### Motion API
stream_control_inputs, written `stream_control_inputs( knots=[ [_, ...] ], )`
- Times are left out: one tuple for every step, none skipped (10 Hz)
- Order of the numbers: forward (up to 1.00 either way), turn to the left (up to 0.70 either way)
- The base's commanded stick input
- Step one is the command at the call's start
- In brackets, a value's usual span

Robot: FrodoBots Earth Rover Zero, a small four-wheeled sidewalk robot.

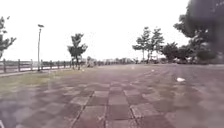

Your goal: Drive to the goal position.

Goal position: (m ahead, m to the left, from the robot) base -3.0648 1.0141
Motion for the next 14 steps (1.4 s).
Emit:
stream_control_inputs(
  knots=[
    [1.00, 0.00],
    [1.00, 0.00],
    [1.00, 0.00],
    [1.00, 0.00],
    [1.00, 0.00],
    [1.00, 0.00],
    [1.00, 0.00],
    [1.00, 0.00],
    [1.00, 0.00],
    [1.00, 0.00],
    [1.00, 0.00],
    [1.00, 0.00],
    [1.00, 0.00],
    [1.00, 0.00]
  ],
)
